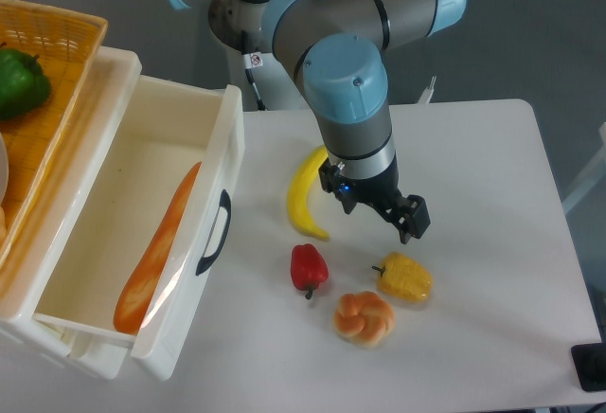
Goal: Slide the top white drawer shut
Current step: 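Move the gripper toward the open white drawer's front panel, then lower the gripper beside the drawer front near its black handle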
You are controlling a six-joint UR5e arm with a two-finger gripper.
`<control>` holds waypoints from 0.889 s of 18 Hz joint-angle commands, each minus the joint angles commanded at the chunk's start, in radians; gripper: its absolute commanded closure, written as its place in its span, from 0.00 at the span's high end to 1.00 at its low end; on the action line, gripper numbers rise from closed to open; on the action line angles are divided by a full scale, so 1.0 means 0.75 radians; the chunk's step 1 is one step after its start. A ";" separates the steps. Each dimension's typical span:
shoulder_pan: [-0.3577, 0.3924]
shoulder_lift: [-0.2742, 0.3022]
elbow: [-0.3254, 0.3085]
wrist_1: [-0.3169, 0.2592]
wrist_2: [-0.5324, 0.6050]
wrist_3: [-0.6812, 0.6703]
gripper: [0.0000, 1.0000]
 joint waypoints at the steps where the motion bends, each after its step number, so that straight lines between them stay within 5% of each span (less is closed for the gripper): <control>1: -0.002 -0.002 -0.006 0.000 0.000 -0.020 1.00; 12: -0.051 -0.043 -0.082 0.070 0.008 -0.147 1.00; 16: -0.047 -0.098 -0.055 0.070 -0.022 -0.417 1.00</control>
